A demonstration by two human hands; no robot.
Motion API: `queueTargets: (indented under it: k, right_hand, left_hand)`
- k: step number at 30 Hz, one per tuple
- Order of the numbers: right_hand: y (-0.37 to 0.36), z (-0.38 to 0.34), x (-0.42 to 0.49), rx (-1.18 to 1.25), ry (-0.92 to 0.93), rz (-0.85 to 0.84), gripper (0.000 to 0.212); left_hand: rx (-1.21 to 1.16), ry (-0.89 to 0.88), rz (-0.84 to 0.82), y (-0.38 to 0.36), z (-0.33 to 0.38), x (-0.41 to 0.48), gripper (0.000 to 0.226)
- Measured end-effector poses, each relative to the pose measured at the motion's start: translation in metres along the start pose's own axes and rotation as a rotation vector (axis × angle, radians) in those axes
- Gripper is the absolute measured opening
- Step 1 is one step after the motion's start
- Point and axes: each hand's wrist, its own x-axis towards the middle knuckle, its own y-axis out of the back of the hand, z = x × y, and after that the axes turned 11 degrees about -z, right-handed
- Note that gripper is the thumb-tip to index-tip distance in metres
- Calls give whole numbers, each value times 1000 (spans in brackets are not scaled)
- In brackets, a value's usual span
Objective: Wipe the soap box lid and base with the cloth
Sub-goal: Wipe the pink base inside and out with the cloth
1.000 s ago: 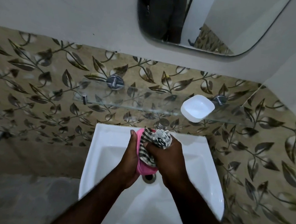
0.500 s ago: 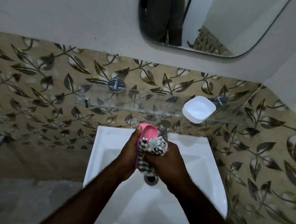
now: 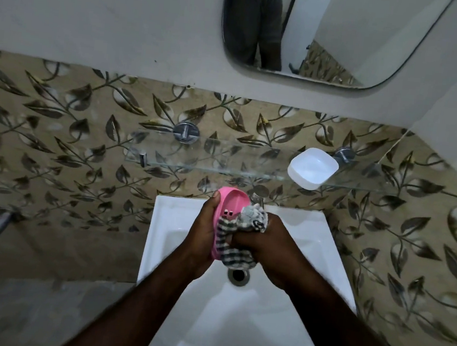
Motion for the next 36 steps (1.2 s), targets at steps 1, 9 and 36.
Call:
queueTargets:
  k: [1, 9, 36]
  right_hand:
    - [2, -3, 4, 71, 16, 86, 25]
    - [-6, -9, -3, -62, 100, 98, 20]
    - [-6, 10, -27, -828, 242, 90, 21]
  left_hand:
    - [11, 0, -6, -4, -1, 1, 61]
    - [26, -16, -1, -6, 6, 11, 63]
    - [238, -186, 73, -15, 11, 6, 46]
